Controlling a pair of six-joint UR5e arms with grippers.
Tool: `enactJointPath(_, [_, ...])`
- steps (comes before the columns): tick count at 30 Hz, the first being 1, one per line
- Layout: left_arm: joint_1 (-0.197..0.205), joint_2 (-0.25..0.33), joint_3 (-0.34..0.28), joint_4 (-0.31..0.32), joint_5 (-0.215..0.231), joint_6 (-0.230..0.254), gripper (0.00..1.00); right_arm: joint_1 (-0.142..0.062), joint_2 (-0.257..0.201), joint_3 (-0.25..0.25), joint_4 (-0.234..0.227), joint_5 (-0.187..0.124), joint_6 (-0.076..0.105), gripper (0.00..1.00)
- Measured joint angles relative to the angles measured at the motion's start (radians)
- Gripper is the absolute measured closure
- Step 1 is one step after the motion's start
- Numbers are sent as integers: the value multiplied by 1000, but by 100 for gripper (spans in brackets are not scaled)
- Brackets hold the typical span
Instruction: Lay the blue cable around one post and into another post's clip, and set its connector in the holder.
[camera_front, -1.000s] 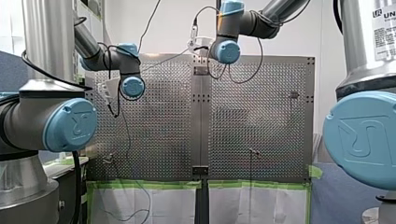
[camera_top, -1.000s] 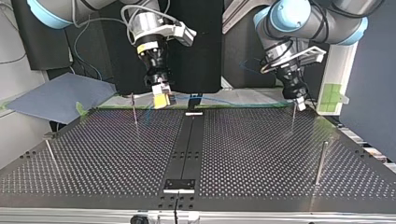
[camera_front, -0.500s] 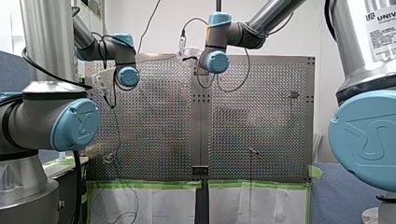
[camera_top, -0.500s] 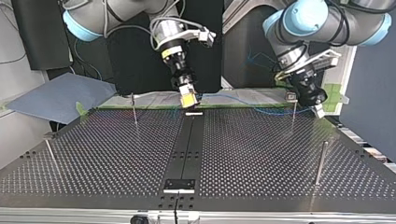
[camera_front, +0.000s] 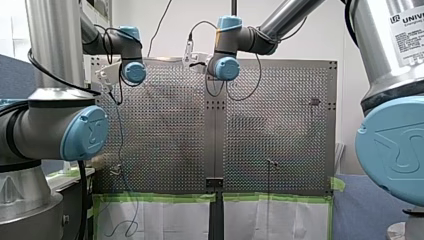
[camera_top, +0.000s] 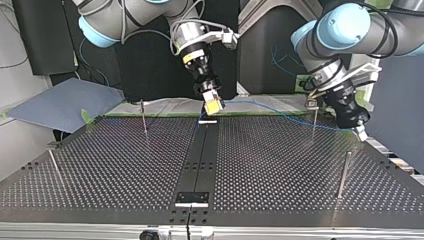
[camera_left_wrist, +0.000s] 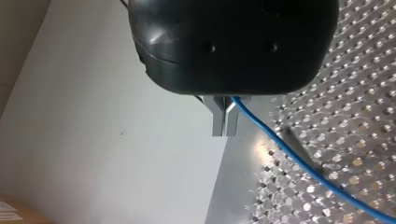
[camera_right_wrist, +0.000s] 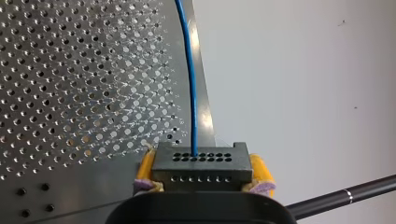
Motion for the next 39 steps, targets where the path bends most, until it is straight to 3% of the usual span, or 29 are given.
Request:
enactJointPath(9, [30, 3, 23, -18, 19, -1, 95, 0, 7, -14, 2, -3, 19, 100])
enactJointPath(14, [75, 4, 60, -43, 60, -10, 93, 3, 26, -53, 33, -3, 17, 100])
enactJointPath(20, [131, 3, 102, -77, 113, -55, 93, 5, 36, -98, 47, -6, 17, 100])
enactJointPath(31, [227, -26, 113, -83, 209, -76, 93, 5, 55, -153, 60, -7, 20, 100])
enactJointPath(39, [257, -68, 128, -84, 275, -74, 93, 3, 85, -206, 91, -8, 17, 100])
